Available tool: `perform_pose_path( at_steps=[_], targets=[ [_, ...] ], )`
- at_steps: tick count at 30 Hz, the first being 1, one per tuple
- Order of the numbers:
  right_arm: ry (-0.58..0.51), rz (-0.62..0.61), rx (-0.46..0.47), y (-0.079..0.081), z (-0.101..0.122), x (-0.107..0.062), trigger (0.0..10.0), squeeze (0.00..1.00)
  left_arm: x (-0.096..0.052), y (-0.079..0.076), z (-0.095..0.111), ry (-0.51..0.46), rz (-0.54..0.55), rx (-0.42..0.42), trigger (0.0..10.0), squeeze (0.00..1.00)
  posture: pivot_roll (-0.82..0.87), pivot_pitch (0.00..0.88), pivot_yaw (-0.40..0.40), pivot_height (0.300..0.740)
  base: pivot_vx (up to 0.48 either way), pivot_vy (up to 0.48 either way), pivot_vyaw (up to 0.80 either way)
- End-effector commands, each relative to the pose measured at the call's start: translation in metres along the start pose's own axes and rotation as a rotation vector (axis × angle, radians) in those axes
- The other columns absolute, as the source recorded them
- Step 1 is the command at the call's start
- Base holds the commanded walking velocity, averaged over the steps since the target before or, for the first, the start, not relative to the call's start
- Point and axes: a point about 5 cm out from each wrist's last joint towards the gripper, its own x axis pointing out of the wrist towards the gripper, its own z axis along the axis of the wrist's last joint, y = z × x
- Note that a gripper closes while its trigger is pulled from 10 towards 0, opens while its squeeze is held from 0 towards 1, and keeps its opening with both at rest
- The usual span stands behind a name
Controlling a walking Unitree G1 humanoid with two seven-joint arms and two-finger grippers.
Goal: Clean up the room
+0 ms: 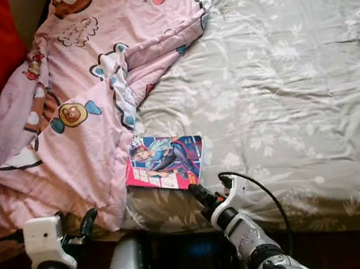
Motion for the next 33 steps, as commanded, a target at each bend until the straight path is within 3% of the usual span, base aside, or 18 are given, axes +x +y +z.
perform_pose_path(
  at_steps=[1, 4, 7, 8, 9, 10, 11, 15, 17, 21, 25, 30, 33],
  targets=[
    [-0.067, -0.018, -0.004, -0.007, 0.005, -0.007, 0.0, 0.00, -0.003, 0.003, -0.010, 0.034, 0.013, 0.018, 10.0, 0.00, 0.21, 0.155, -0.015, 0.621, 0.000, 0.000, 0.00],
    [-0.152, -0.051, -0.066, -0.009, 0.015, -0.012, 0.0, 0.00, 0.004, 0.002, -0.016, 0.042, 0.005, 0.019, 10.0, 0.00, 0.19, 0.101, -0.018, 0.621, 0.000, 0.000, 0.00],
    [-0.227, -0.110, -0.391, -0.001, 0.031, -0.019, 0.0, 0.00, 0.019, 0.004, -0.025, 0.055, 0.009, -0.002, 10.0, 0.00, 0.14, 0.046, -0.024, 0.621, 0.000, 0.000, 0.00],
    [-0.230, -0.111, -0.410, 0.000, 0.031, -0.019, 0.0, 0.00, 0.020, 0.004, -0.026, 0.054, 0.011, -0.009, 10.0, 0.00, 0.14, 0.046, -0.024, 0.621, 0.000, 0.000, 0.00],
    [-0.242, -0.120, -0.424, 0.001, 0.033, -0.019, 2.3, 0.00, 0.024, 0.004, -0.027, 0.054, 0.011, -0.012, 10.0, 0.00, 0.12, 0.022, -0.027, 0.621, 0.000, 0.000, 0.00],
    [-0.265, -0.130, -0.430, 0.003, 0.035, -0.022, 2.3, 0.00, 0.025, 0.004, -0.029, 0.052, 0.012, -0.013, 10.0, 0.00, 0.12, 0.022, -0.027, 0.621, 0.000, 0.000, 0.00],
    [-0.291, -0.127, -0.453, 0.007, 0.039, -0.024, 10.0, 0.00, 0.027, 0.005, -0.031, 0.055, 0.016, -0.022, 10.0, 0.00, 0.11, 0.008, -0.031, 0.621, 0.000, 0.000, 0.00],
    [-0.336, -0.125, -0.635, 0.021, 0.049, -0.032, 10.0, 0.00, 0.031, 0.005, -0.039, 0.065, 0.023, -0.036, 10.0, 0.00, 0.07, 0.000, -0.033, 0.621, 0.000, 0.000, 0.00],
    [-0.400, -0.186, -0.793, 0.031, 0.061, -0.036, 10.0, 0.00, 0.033, 0.002, -0.050, 0.086, 0.023, -0.060, 10.0, 0.00, 0.03, 0.000, -0.038, 0.621, 0.000, 0.000, 0.00],
    [-0.413, -0.168, -0.811, 0.038, 0.063, -0.035, 10.0, 0.00, 0.033, 0.002, -0.062, 0.130, 0.039, -0.085, 10.0, 0.00, 0.02, 0.000, -0.039, 0.631, 0.000, 0.000, 0.00],
    [-0.367, -0.215, -0.825, 0.033, 0.057, -0.035, 10.0, 0.00, 0.029, 0.005, -0.086, 0.242, 0.053, -0.099, 10.0, 0.00, 0.02, 0.000, -0.050, 0.661, 0.000, 0.000, 0.00],
    [-0.347, -0.235, -0.844, 0.035, 0.051, -0.036, 10.0, 0.00, 0.023, 0.006, -0.101, 0.289, 0.065, -0.108, 10.0, 0.00, 0.01, 0.000, -0.058, 0.696, 0.000, 0.000, 0.00],
    [-0.337, -0.276, -0.839, 0.028, 0.049, -0.039, 10.0, 0.00, 0.016, 0.007, -0.117, 0.377, 0.079, -0.099, 10.0, 0.00, 0.01, 0.000, -0.061, 0.721, 0.000, 0.000, 0.00]
  ],
)
